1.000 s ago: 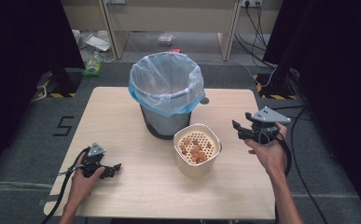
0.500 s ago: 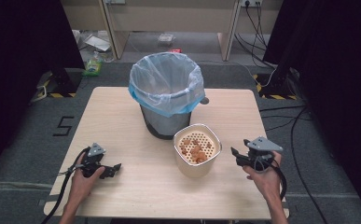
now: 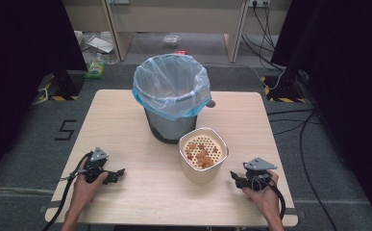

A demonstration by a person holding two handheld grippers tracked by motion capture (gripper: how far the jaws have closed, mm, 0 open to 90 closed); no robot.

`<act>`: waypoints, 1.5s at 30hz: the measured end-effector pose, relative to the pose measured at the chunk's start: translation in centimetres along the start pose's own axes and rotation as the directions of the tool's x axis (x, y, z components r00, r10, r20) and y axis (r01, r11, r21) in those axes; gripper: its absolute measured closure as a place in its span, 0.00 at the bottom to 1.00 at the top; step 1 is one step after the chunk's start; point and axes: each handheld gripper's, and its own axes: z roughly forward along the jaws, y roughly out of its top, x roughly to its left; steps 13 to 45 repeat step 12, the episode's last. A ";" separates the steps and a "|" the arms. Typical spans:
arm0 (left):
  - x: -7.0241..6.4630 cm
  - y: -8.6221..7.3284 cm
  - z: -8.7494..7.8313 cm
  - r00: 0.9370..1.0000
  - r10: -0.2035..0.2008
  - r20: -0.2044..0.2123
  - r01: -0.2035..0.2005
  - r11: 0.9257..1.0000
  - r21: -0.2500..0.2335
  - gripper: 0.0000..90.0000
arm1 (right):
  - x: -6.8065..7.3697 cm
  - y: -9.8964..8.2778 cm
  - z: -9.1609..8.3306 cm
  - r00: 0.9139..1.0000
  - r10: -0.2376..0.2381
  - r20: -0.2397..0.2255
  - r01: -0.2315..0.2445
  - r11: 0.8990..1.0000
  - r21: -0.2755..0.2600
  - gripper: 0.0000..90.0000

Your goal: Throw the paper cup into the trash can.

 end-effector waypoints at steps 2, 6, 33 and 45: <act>0.0 0.0 0.0 1.000 0.000 0.001 0.000 1.000 -0.001 0.00 | 0.1 -0.5 0.3 1.000 -0.003 -0.002 0.003 1.000 0.027 0.42; 0.0 0.0 0.0 1.000 0.000 0.001 0.000 1.000 -0.001 0.00 | 0.5 -1.5 0.8 1.000 -0.001 -0.021 0.002 0.997 0.074 0.39; 0.0 0.0 0.0 1.000 0.000 0.000 0.000 1.000 0.000 0.00 | 0.6 -2.3 1.2 0.999 0.037 -0.032 -0.036 0.999 0.029 0.33; 0.0 0.0 0.0 1.000 0.000 0.000 0.000 1.000 0.000 0.00 | 0.6 -2.3 1.2 0.999 0.037 -0.032 -0.036 0.999 0.029 0.33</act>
